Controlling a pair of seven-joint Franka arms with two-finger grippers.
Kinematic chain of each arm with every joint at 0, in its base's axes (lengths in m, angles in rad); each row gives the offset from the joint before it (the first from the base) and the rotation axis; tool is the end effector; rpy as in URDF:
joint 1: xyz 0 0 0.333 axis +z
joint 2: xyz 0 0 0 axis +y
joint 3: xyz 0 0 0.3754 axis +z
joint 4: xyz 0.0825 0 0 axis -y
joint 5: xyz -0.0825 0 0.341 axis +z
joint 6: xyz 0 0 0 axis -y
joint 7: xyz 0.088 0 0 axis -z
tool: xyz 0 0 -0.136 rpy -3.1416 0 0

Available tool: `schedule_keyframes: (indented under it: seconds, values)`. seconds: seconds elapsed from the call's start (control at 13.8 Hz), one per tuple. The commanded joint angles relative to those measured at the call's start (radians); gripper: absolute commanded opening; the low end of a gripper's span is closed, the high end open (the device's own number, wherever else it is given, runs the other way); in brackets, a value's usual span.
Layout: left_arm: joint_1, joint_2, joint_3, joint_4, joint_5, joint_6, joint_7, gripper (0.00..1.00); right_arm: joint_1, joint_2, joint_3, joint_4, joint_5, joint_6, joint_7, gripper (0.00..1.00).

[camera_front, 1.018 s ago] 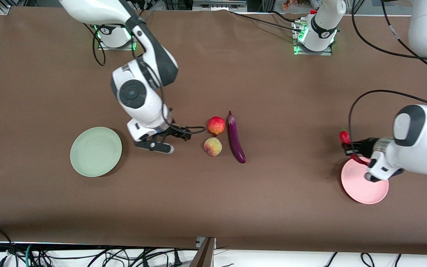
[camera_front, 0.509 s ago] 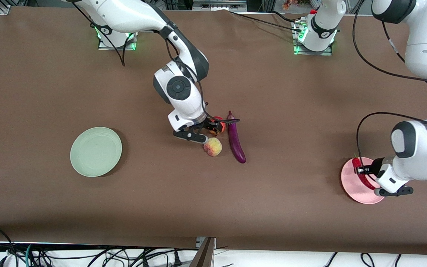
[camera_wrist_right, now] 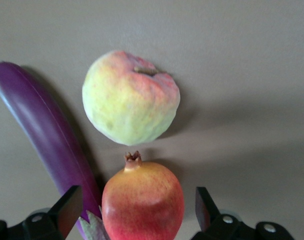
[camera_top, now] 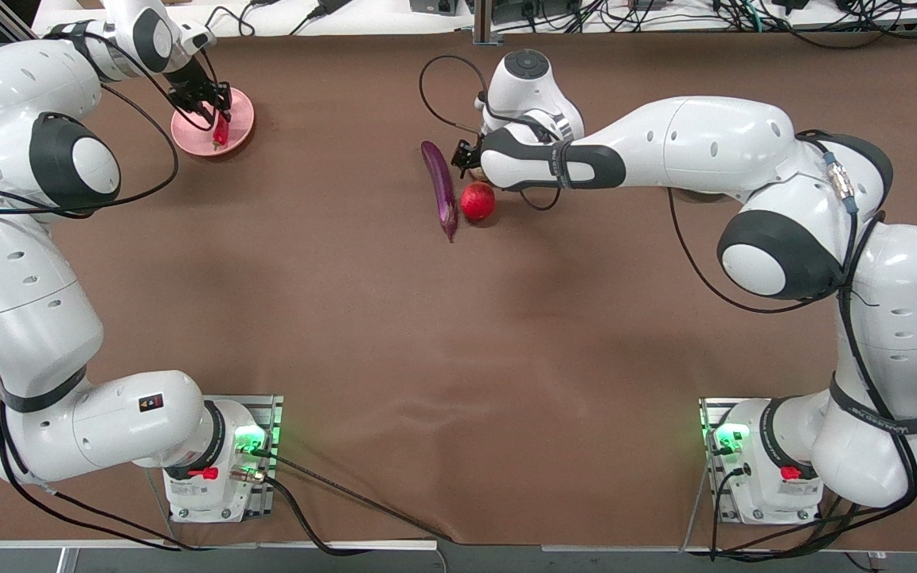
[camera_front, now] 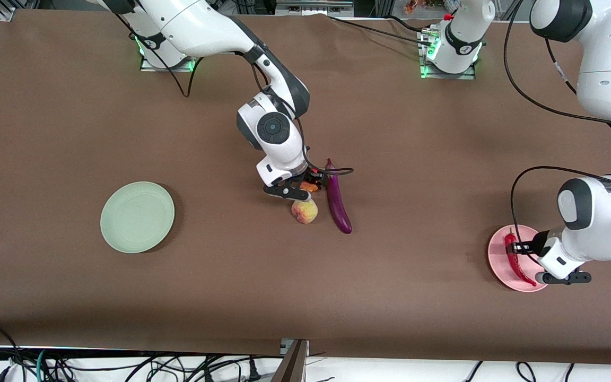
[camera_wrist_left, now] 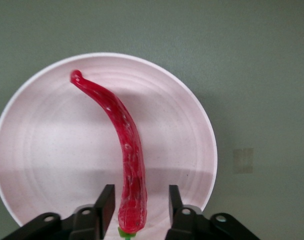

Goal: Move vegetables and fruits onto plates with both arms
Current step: 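Release the chili on the pink plate while the right gripper grasps the pomegranate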

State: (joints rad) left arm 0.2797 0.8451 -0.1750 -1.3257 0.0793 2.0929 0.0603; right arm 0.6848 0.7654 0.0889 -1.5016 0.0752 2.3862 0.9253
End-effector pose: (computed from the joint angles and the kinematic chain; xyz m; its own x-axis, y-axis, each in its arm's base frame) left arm 0.7322 0.1165 0.2593 0.9966 0.0539 -0.0617 0.0581 -0.9960 0.0685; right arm 0.5362 0.5069 0.2684 0.9734 -0.2275 -0.0254 -0.2286 -0.9596 -0.1640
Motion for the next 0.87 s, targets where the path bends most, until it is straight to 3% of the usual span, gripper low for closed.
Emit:
schedule_keyframes:
  seconds: [0.0, 0.22, 0.36, 0.51, 0.65, 0.8]
  values:
    - [-0.002, -0.030, 0.003, 0.010, 0.011, -0.021, 0.020, 1.00, 0.025, 0.032, -0.012, 0.020, -0.017, 0.007, 0.014, 1.00]
    - [-0.008, -0.112, -0.006, -0.007, 0.010, -0.051, 0.007, 1.00, 0.030, 0.045, -0.012, 0.020, -0.025, 0.022, 0.014, 1.00]
    - [-0.034, -0.158, -0.029, -0.006, 0.010, -0.160, -0.051, 1.00, 0.032, 0.051, -0.012, 0.020, -0.025, 0.028, 0.014, 0.99]
    - [-0.054, -0.205, -0.067, -0.010, 0.010, -0.287, -0.176, 1.00, 0.032, 0.051, -0.012, 0.020, -0.026, 0.041, 0.012, 0.82]
    - [-0.059, -0.230, -0.138, -0.015, 0.011, -0.367, -0.236, 1.00, 0.032, 0.051, -0.012, 0.020, -0.029, 0.047, 0.009, 0.58]
    - [-0.059, -0.258, -0.211, -0.042, 0.010, -0.421, -0.299, 1.00, 0.030, 0.049, -0.012, 0.020, -0.038, 0.047, 0.004, 0.48]
